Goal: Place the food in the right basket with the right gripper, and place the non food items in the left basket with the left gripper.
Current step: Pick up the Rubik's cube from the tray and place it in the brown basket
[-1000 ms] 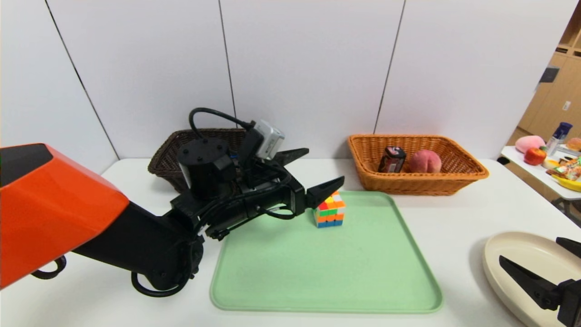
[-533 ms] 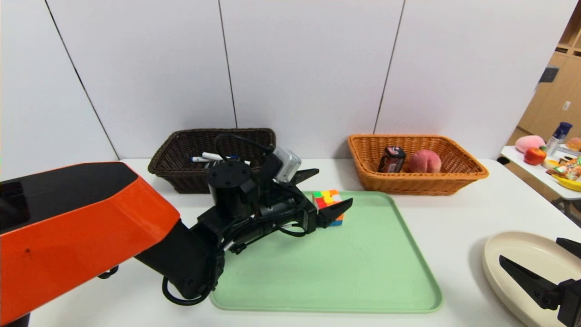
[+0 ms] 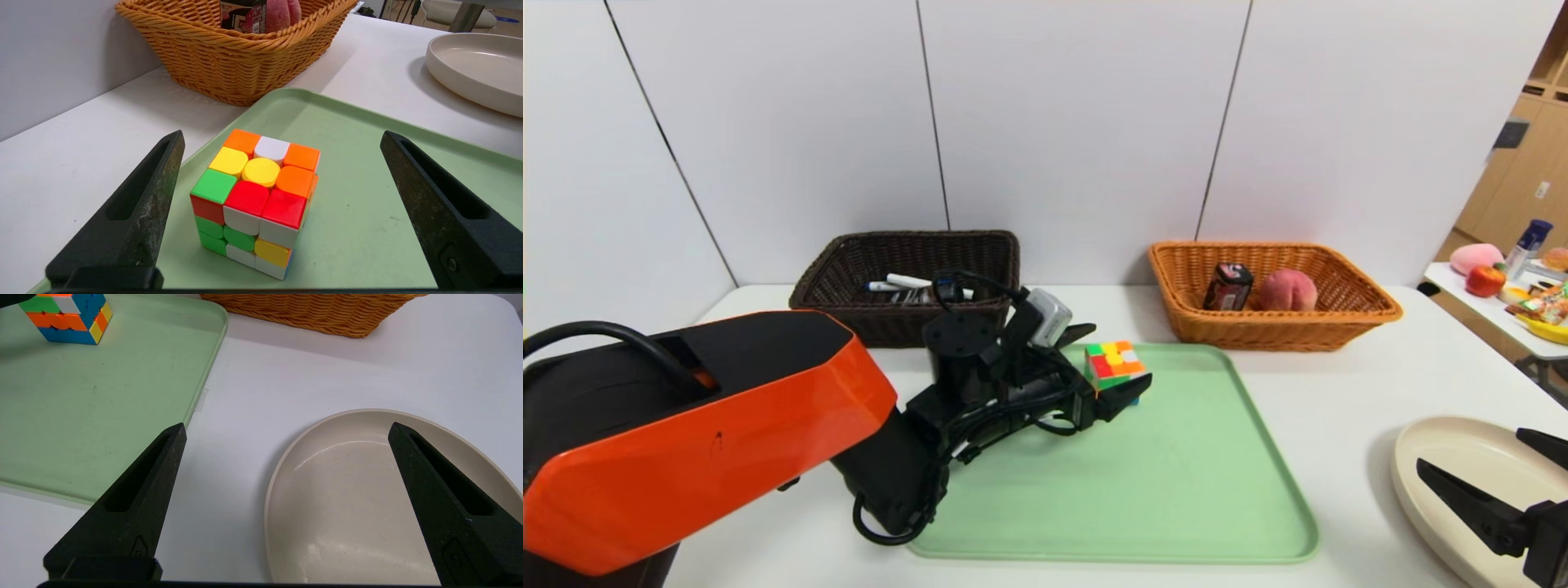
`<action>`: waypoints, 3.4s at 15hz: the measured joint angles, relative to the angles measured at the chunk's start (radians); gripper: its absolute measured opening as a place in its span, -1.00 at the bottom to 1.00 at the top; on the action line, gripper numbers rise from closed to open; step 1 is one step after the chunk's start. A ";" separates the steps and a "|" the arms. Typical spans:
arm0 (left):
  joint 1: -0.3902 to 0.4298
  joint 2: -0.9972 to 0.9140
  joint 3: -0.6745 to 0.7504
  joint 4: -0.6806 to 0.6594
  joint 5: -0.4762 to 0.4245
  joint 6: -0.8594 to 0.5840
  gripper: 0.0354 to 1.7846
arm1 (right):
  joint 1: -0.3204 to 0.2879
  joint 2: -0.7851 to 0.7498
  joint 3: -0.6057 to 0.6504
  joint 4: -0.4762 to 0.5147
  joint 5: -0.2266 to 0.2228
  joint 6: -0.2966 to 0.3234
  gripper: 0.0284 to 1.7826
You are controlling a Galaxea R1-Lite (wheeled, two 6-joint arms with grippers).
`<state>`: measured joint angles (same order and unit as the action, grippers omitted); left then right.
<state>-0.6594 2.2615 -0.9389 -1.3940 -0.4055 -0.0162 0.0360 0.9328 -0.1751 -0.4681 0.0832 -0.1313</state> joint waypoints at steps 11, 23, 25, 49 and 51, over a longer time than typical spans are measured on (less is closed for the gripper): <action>0.020 0.040 -0.024 0.000 -0.003 -0.002 0.89 | -0.001 -0.001 0.001 0.000 0.009 0.001 0.91; 0.021 0.084 -0.029 -0.004 0.001 -0.001 0.89 | 0.000 0.000 0.002 0.000 0.013 0.001 0.91; 0.021 0.084 -0.029 -0.008 0.003 -0.002 0.59 | 0.000 0.000 0.002 0.001 0.014 0.000 0.91; 0.271 -0.227 -0.250 0.473 0.115 0.047 0.00 | 0.000 0.005 0.003 -0.002 0.028 -0.001 0.91; 0.360 -0.262 -0.353 0.677 0.214 0.099 0.00 | 0.000 0.005 0.001 -0.002 0.028 -0.002 0.91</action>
<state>-0.2991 1.9994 -1.2917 -0.7166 -0.1915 0.0828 0.0364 0.9374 -0.1736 -0.4698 0.1115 -0.1332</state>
